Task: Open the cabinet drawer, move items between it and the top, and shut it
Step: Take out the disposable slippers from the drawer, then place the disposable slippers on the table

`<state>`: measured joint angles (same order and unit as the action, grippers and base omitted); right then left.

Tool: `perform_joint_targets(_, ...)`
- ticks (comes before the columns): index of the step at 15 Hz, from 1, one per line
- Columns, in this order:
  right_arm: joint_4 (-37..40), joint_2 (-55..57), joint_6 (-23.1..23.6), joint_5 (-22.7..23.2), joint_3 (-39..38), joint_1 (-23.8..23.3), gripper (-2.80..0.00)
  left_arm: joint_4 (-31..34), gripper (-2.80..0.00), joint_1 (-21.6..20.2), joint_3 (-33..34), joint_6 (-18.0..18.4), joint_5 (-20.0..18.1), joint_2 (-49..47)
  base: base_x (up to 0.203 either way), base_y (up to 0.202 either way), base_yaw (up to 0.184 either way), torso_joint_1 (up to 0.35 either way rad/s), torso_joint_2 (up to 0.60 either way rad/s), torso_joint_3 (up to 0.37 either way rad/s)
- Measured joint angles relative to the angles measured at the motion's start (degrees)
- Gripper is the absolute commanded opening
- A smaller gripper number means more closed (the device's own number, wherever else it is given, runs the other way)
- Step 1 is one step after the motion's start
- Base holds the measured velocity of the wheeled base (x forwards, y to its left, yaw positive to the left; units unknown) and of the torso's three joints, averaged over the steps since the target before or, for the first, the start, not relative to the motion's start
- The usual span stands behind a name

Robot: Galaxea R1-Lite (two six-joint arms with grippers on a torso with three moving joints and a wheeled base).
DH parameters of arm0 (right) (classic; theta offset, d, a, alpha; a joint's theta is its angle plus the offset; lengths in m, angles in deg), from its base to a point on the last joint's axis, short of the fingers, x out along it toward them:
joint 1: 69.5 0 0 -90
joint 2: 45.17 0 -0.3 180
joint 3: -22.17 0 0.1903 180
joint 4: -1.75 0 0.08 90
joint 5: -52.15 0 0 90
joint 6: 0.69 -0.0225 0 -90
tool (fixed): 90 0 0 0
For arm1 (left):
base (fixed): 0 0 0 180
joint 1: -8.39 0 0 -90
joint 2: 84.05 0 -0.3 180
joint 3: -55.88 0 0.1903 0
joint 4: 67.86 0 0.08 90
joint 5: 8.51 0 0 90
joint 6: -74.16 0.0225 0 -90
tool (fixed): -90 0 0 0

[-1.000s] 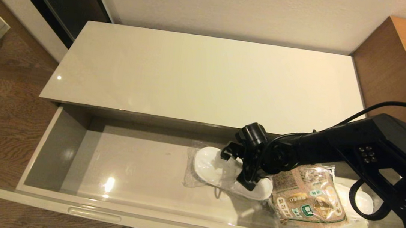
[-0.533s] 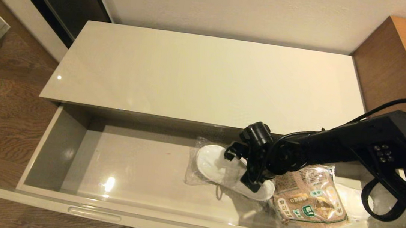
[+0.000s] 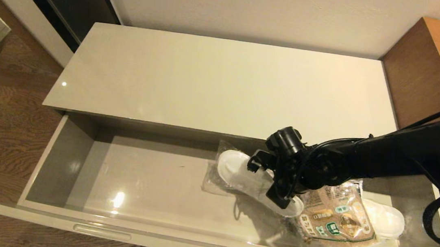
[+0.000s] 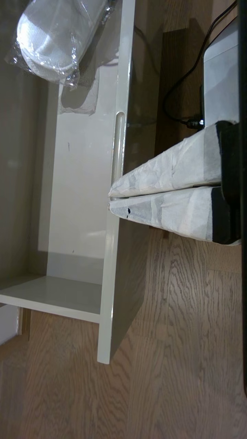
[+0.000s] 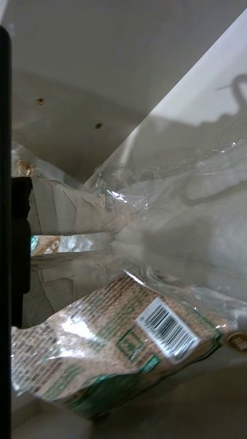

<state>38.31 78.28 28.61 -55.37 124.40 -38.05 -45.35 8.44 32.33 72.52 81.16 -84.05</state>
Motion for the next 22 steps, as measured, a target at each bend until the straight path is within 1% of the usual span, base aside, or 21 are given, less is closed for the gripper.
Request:
perform_joint_targets(14, -0.3, -5.4, 0.0, -1.5, -1.0, 0.3, -2.8, 0.0, -2.8, 0.0, 0.0, 0.0, 0.0, 0.0, 0.0, 0.0, 0.0, 0.0, 0.0, 0.0)
perform_joint_targets(22, 0.0, -12.4, 0.1, -3.2, -8.5, 0.7, -2.8, 0.0, -2.8, 0.0, 0.0, 0.0, 0.0, 0.0, 0.0, 0.0, 0.0, 0.0, 0.0, 0.0)
